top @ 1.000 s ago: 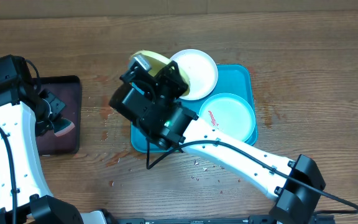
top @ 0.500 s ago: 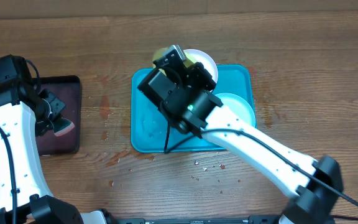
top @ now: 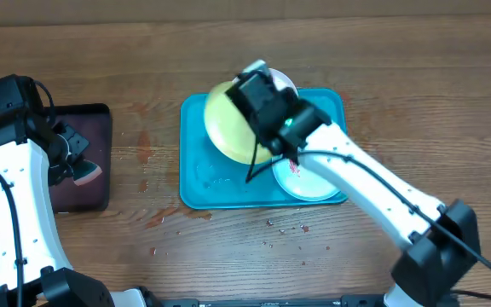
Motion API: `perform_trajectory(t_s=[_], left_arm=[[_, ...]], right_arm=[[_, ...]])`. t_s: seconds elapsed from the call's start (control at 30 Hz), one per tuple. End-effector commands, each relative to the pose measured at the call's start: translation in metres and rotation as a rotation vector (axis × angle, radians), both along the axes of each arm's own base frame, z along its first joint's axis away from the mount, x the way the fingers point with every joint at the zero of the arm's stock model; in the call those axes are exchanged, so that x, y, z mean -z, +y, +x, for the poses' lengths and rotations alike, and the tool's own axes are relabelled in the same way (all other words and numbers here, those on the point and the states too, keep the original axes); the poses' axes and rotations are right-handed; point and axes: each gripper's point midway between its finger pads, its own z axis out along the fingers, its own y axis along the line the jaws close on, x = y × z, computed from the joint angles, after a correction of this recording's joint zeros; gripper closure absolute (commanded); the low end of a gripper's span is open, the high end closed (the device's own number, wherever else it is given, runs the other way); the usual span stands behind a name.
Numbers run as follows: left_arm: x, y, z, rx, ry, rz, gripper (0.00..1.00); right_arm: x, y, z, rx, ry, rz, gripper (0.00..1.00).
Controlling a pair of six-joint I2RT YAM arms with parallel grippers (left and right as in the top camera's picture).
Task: Clean dirty plates on tray and stack at the side
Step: 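Lift the yellow plate with the right gripper and move it right, then set the yellow plate down on the table right of the tray, then move the right gripper to the white plate's rim on the tray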
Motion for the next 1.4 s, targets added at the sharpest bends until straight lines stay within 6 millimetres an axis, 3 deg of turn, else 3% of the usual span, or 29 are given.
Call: perform_trajectory(t_s=[0.0, 0.13, 0.17, 0.23, 0.33, 0.43, 0.53, 0.67, 0.77, 0.9, 1.0, 1.1, 1.2, 1.37], left_arm=[[0.001, 0.001, -0.001, 0.005, 0.004, 0.004, 0.96], [0.001, 0.001, -0.001, 0.005, 0.003, 0.004, 0.96], [0.001, 0.001, -0.001, 0.005, 0.004, 0.004, 0.96], [0.002, 0.001, -0.001, 0.005, 0.004, 0.004, 0.96], [0.002, 0.002, 0.000, 0.004, 0.002, 0.004, 0.96], [0.002, 0.002, 0.000, 0.004, 0.003, 0.004, 0.96], [0.002, 0.001, 0.000, 0.005, 0.004, 0.003, 0.96], [0.002, 0.002, 0.001, 0.004, 0.000, 0.004, 0.96], [0.002, 0.002, 0.001, 0.005, 0.003, 0.003, 0.96], [0.003, 0.002, 0.001, 0.005, 0.004, 0.002, 0.96], [0.003, 0.002, 0.001, 0.005, 0.004, 0.003, 0.96], [0.003, 0.002, 0.002, 0.005, 0.000, 0.002, 0.96], [0.003, 0.001, 0.002, 0.006, -0.001, 0.001, 0.96], [0.003, 0.001, 0.002, 0.007, -0.002, -0.003, 0.96]], right_arm=[[-0.007, -0.035, 0.015, 0.185, 0.081, 0.274, 0.96], [-0.024, -0.082, 0.033, 0.242, 0.153, 0.526, 0.96], [-0.025, -0.100, 0.038, 0.269, 0.173, 0.585, 0.96], [-0.018, -0.154, 0.043, 0.376, 0.235, 0.709, 0.96], [0.005, -0.223, 0.035, 0.561, 0.289, 0.743, 0.96], [0.033, -0.275, 0.024, 0.712, 0.321, 0.755, 0.96], [0.068, -0.314, 0.016, 0.822, 0.339, 0.771, 0.96], [0.107, -0.342, 0.010, 0.898, 0.325, 0.790, 0.96], [0.126, -0.353, 0.007, 0.940, 0.315, 0.804, 0.96], [0.127, -0.357, 0.009, 0.942, 0.297, 0.807, 0.96], [0.127, -0.352, 0.008, 0.935, 0.311, 0.814, 0.72], [0.121, -0.327, 0.016, 0.850, 0.341, 0.913, 0.64], [0.116, -0.307, 0.022, 0.788, 0.359, 0.956, 0.65], [0.102, -0.248, 0.043, 0.586, 0.371, 1.019, 0.65]])
